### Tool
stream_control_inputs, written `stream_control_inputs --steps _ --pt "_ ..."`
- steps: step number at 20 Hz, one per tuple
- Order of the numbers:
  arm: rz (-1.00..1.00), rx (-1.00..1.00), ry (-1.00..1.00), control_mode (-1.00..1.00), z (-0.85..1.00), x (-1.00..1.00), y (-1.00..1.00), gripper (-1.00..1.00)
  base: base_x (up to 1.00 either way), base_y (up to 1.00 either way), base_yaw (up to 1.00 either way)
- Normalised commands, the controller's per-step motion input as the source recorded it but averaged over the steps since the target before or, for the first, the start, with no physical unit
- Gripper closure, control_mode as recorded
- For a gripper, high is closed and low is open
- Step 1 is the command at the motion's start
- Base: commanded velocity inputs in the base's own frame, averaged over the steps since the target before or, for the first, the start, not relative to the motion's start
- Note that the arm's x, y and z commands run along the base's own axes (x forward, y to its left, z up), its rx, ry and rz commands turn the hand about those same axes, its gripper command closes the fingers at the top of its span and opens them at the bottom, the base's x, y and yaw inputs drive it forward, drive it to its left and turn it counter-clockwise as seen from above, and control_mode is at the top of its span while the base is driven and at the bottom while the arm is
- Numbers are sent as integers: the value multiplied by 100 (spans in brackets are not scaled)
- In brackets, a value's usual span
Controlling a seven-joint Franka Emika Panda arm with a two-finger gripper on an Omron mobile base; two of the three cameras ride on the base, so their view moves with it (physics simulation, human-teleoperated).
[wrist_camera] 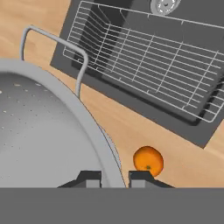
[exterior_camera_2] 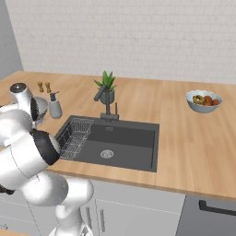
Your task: Put the colander in the sink, put the tangerine in the colander, and turn on the sink faucet and pour water over the colander.
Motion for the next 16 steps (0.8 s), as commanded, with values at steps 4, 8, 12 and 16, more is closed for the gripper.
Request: stream_control_inputs --steps 4,8,12,16 --pt "-3 9 1 -100 80 -66 -75 100 0 0 0" --pt "5 0 3 -100 76 -49 -74 100 0 0 0" --pt "24 0 0 -100 63 -73 -96 100 0 0 0" --pt "30 0 0 -100 34 -58 -96 100 0 0 0"
